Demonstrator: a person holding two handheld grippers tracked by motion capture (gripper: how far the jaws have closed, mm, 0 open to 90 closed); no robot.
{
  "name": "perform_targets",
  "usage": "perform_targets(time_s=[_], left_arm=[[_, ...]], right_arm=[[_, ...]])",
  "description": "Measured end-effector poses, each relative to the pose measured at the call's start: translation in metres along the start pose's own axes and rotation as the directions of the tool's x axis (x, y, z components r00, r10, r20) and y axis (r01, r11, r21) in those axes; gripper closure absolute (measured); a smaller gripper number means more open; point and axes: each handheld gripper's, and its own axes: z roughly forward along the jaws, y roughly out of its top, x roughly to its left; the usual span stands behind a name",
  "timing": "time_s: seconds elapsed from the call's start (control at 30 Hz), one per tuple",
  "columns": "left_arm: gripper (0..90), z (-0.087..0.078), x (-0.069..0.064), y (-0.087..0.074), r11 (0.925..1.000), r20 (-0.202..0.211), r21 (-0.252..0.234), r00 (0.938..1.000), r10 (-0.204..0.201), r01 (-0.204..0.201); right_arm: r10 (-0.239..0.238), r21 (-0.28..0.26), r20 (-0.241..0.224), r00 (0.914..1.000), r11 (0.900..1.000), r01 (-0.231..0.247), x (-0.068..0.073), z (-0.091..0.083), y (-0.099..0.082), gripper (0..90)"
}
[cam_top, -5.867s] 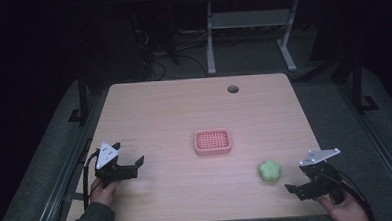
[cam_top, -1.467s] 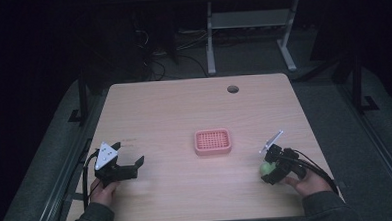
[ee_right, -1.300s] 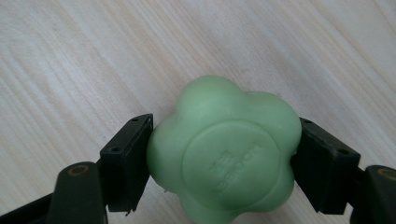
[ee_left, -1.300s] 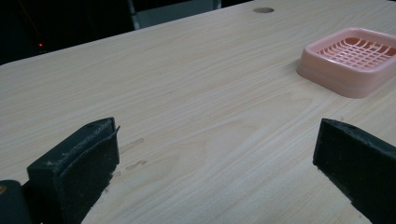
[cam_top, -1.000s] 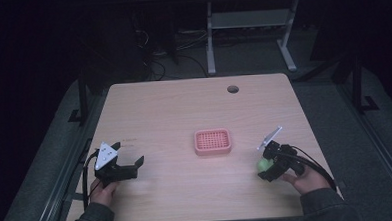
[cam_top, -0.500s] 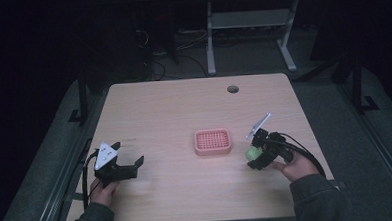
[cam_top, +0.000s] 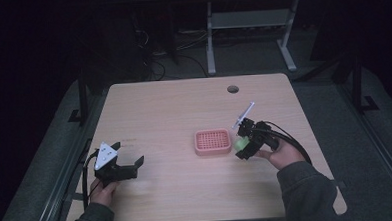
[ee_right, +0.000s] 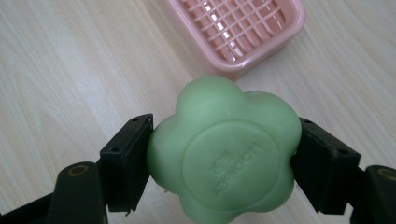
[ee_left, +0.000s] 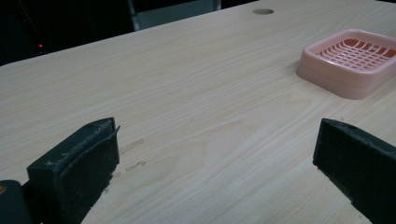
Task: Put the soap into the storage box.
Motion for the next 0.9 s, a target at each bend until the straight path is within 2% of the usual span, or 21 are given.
perform_targets(time_s=[0.57,0.9], left_arm=[[0.0,0.000,0.000,0.000,1.0000,0.002,0.001,1.0000,-0.002,0.002],[0.0,0.000,0.000,0.000,1.0000,0.001,-0.001,1.0000,-0.005,0.005]], right_arm=[[-0.044,0.014,0.003,0.9990,0.9989,0.044,-0.005,0.000,0.037,26.5],[-0.044,0.010,-0.008,0.9990,0.9990,0.044,-0.010,0.007,0.054,26.5]])
